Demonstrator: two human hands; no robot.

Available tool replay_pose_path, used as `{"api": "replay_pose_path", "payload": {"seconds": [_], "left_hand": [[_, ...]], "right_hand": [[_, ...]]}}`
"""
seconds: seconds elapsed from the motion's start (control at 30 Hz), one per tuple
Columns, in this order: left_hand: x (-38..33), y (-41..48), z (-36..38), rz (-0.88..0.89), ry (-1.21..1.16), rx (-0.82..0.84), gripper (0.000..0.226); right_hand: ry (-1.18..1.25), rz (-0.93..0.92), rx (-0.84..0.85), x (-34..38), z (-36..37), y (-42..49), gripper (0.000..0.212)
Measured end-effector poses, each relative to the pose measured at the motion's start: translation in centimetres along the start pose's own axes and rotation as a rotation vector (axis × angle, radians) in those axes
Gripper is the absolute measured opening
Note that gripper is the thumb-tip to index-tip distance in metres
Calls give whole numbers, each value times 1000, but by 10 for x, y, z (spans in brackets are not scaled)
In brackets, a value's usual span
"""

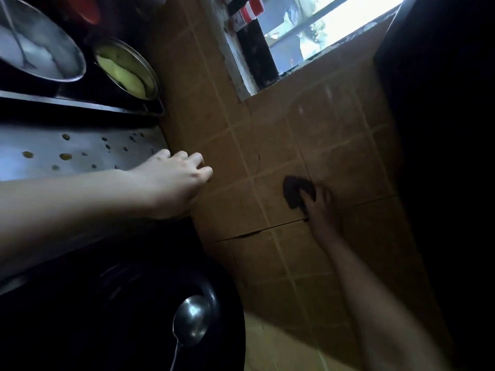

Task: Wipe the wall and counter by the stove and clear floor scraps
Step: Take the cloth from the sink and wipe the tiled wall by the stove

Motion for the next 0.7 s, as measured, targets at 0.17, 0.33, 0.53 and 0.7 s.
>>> {"api": "replay_pose_path", "payload": {"seconds": [0.17,0.33,0.53,0.7], "left_hand": [[-24,-15,8,-48,-32,22,30],[-61,-30,13,-33,-20,88,34],[-90,-40,-1,-45,5,42,33],[-113,-49,0,-51,9,35,36]], "right_hand": [[-42,-69,124,13,55,-48,61],[-185,-57,372,-8,106,-113,54],[233,204,-84,-101,50,-141,62],[519,502,-317,-132,21,-172,51]]}}
Point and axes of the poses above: each hand's wrist, its own y-axis towards the middle knuckle, its own z-axis out of the palm, x = y × z, the point moved 9 cm from there along y, towards the middle knuckle, and after that the axes turned 10 degrees about y, right-handed, at the moved point
